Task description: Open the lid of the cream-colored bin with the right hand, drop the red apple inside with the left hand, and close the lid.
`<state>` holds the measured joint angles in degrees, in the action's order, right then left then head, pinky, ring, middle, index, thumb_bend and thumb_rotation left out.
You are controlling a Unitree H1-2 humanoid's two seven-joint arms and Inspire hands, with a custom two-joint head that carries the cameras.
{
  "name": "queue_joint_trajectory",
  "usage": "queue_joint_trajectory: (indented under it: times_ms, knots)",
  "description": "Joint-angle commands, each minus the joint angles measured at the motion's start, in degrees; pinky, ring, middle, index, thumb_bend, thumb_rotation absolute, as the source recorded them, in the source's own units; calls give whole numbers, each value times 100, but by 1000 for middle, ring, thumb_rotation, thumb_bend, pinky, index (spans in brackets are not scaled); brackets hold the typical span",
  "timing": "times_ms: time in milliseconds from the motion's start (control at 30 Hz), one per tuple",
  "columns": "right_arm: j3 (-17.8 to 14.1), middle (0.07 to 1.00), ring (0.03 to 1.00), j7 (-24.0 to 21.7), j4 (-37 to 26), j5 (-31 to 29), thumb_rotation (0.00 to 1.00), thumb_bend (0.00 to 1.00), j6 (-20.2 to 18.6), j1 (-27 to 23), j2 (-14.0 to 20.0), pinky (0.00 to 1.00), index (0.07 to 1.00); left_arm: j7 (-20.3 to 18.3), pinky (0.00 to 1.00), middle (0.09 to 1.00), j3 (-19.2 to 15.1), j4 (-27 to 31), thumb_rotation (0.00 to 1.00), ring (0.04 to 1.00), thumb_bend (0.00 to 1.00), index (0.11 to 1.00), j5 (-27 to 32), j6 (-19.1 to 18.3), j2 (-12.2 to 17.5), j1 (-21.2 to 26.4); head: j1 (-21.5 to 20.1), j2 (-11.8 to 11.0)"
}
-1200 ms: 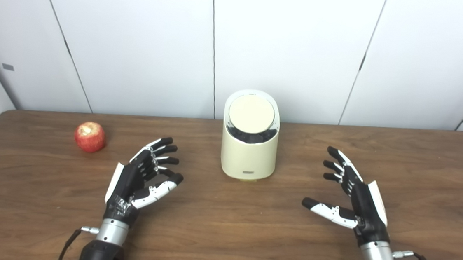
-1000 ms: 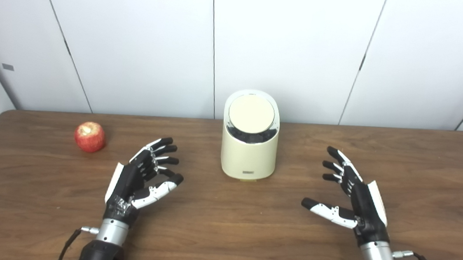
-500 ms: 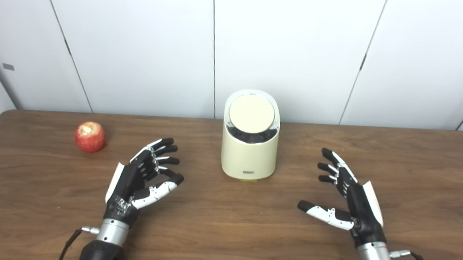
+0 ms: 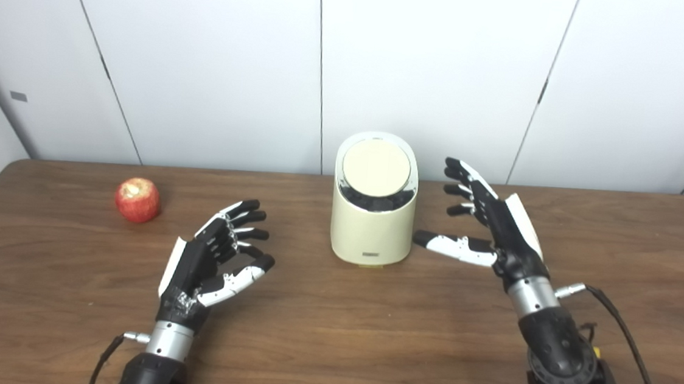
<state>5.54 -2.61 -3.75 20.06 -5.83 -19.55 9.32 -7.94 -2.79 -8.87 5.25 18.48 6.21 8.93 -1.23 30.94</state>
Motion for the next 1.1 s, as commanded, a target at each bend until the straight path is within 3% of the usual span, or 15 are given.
queue_joint_trajectory:
  times_ms: [0, 100, 267, 467, 633, 1067]
  knots:
    - [13, 881, 824, -8, -41, 65, 435, 778, 58, -343, 59, 697, 888, -3, 546, 772, 32, -249, 127, 681, 644, 826, 39, 143, -51, -146, 10, -7]
    - [34, 874, 827, -8, 133, 47, 396, 775, 88, -589, 71, 689, 894, -28, 549, 777, 37, -260, 122, 684, 637, 831, 74, 160, -52, -153, 23, -19]
    - [61, 881, 833, 77, 370, 204, 423, 784, 125, -928, 114, 690, 908, -14, 555, 775, 19, -218, 117, 685, 647, 828, 84, 105, -55, -171, 23, -19]
    - [98, 881, 829, -13, 555, 277, 404, 768, -65, -1345, 145, 683, 895, 17, 562, 772, 16, -263, 142, 690, 663, 827, 59, 133, -72, -148, 33, -57]
    - [179, 882, 814, -96, 733, 431, 413, 757, -365, -1658, 196, 674, 904, 43, 554, 768, 20, -332, 107, 681, 648, 826, 7, 206, -73, -125, 35, -66]
    - [375, 898, 833, -44, 1457, 647, 382, 756, -344, -2322, 216, 660, 900, 75, 553, 767, 4, -296, 106, 682, 657, 829, 35, 126, -109, -109, 73, -88]
